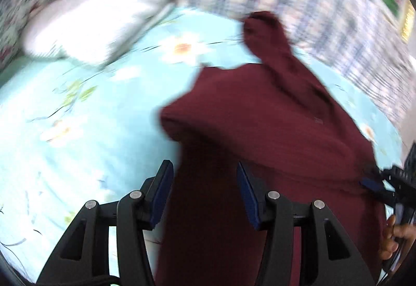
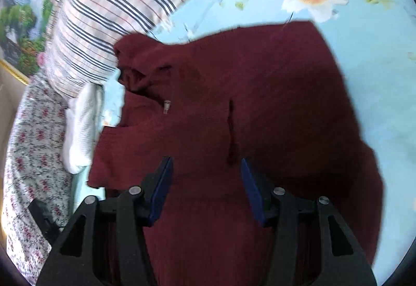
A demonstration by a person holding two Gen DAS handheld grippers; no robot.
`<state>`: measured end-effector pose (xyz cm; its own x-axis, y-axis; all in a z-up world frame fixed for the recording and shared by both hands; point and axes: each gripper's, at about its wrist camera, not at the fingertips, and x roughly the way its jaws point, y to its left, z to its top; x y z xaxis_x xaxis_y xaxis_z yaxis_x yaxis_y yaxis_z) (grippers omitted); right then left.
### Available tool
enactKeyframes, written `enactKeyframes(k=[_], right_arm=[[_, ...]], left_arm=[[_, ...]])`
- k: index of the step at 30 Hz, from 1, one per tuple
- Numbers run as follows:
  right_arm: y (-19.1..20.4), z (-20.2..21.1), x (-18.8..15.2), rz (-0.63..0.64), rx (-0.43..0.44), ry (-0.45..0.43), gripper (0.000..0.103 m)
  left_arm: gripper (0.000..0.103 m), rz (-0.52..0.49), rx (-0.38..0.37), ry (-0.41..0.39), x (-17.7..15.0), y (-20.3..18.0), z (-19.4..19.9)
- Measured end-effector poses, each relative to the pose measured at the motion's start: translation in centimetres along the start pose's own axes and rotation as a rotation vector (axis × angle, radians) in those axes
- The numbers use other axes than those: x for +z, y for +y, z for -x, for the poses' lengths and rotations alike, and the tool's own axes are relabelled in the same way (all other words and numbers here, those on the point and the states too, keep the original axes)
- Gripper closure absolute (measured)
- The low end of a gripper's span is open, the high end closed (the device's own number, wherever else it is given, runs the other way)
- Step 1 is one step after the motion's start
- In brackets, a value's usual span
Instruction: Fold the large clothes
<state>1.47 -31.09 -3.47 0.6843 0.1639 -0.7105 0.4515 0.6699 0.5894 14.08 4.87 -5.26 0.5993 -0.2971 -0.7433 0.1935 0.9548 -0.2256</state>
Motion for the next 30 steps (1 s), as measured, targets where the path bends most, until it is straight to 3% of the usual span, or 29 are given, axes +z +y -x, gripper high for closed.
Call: enactKeyframes(k=[4, 6, 7, 11, 14, 20, 22, 26, 28, 30], right_arm=[[0.2, -3.8, 0.7, -0.014, -0.041, 0.064, 0.052], [0.6, -4.3, 1.1, -0.002, -0.042, 0.063, 0.085], [0.7, -4.2, 1.4, -0.007, -0.020, 0.054, 0.096], [1.4, 1.1, 2.6, 0.013, 0.031, -0.121, 0.096], [0.1, 5.2, 3.1, 0.006, -0.019, -0.227, 0.096], [-4.1, 3.0, 2.1, -0.044, -0.089, -0.108, 0.096], [-4.5, 2.9, 1.8, -0.054, -0.080, -0.109, 0.096], [-3.1, 4.6, 2.2, 0.007, -0.054, -0.194, 0.096], [-2.7, 4.7, 2.4, 0.016, -0.108, -0.196, 0.094], [-3.7, 3.1, 2.2, -0.004, -0.178, -0.110, 0.090]], left_arm=[[0.052, 0.039, 0.025, 0.017, 0.6, 2.1, -1.9], [0.053, 0.037, 0.017, 0.030, 0.8, 2.0, -2.9], [0.053, 0.032, 0.018, 0.035, 0.9, 2.0, -3.2], [0.053, 0.012, 0.035, 0.042, 1.0, 1.1, -4.3], [0.053, 0.011, 0.044, 0.039, 1.2, 0.5, -4.6], [0.055, 0.032, 0.084, 0.028, 1.6, 0.5, -4.7], [0.055, 0.055, 0.073, 0.026, 1.6, 1.1, -4.7], [0.055, 0.074, 0.060, 0.027, 1.5, 1.4, -4.7], [0.055, 0.074, 0.056, 0.030, 1.5, 1.4, -4.7], [0.056, 0.064, 0.057, 0.037, 1.5, 1.3, -4.5]])
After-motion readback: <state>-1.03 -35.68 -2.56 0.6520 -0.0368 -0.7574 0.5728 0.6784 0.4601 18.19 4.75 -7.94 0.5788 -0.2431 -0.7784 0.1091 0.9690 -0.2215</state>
